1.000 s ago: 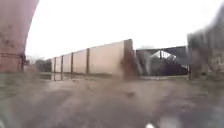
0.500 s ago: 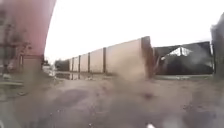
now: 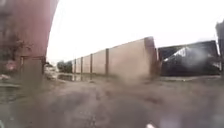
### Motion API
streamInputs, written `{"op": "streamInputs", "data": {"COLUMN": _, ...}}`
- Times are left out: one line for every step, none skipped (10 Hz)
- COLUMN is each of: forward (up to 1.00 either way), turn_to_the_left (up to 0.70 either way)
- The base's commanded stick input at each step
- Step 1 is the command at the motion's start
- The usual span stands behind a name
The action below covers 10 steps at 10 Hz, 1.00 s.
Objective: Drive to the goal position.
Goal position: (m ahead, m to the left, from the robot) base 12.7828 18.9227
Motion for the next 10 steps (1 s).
{"op": "streamInputs", "data": {"forward": 0.5, "turn_to_the_left": 0.38}}
{"op": "streamInputs", "data": {"forward": 0.5, "turn_to_the_left": 0.44}}
{"op": "streamInputs", "data": {"forward": 0.5, "turn_to_the_left": 0.51}}
{"op": "streamInputs", "data": {"forward": 0.5, "turn_to_the_left": 0.52}}
{"op": "streamInputs", "data": {"forward": 0.5, "turn_to_the_left": 0.52}}
{"op": "streamInputs", "data": {"forward": 0.5, "turn_to_the_left": 0.4}}
{"op": "streamInputs", "data": {"forward": 0.5, "turn_to_the_left": 0.25}}
{"op": "streamInputs", "data": {"forward": 0.5, "turn_to_the_left": 0.02}}
{"op": "streamInputs", "data": {"forward": 0.5, "turn_to_the_left": 0.02}}
{"op": "streamInputs", "data": {"forward": 0.5, "turn_to_the_left": 0.02}}
